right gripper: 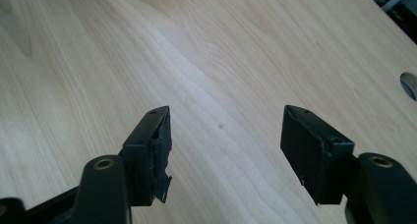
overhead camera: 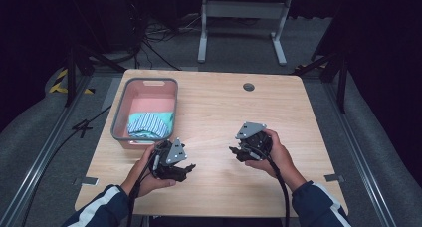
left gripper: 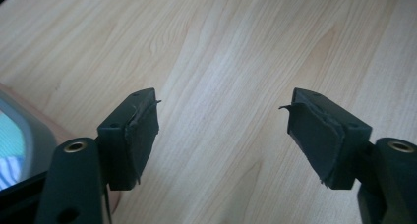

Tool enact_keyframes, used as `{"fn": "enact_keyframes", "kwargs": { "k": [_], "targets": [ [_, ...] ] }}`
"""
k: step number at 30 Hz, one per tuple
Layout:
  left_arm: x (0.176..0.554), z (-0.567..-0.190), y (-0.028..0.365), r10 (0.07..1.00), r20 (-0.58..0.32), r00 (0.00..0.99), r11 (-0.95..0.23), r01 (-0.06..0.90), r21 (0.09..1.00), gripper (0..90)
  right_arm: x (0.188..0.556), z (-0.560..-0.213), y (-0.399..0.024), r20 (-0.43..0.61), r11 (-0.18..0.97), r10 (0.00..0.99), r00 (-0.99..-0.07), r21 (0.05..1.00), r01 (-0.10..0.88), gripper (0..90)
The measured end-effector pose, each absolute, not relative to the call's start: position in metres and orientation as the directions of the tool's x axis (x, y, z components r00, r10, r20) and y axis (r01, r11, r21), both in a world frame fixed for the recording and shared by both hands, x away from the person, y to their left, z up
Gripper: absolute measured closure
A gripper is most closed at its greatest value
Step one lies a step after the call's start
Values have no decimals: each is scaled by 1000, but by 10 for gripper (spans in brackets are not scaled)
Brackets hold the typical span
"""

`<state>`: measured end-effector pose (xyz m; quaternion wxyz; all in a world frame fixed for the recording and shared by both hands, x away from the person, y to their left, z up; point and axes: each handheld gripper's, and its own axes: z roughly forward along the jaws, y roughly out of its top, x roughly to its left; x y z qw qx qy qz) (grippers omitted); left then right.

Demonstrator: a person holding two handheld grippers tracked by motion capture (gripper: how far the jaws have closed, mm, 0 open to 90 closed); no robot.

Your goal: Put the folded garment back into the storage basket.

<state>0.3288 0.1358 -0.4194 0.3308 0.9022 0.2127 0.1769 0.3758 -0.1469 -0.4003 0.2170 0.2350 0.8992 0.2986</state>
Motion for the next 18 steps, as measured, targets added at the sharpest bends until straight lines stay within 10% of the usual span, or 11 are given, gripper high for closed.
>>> {"fn": "enact_keyframes", "kwargs": {
  "k": [18],
  "targets": [
    [330,-454,132,454,129,881,-728,284,624,188,357,-434,-196,-239,692,614,-752,622,367,285]
  ]
}}
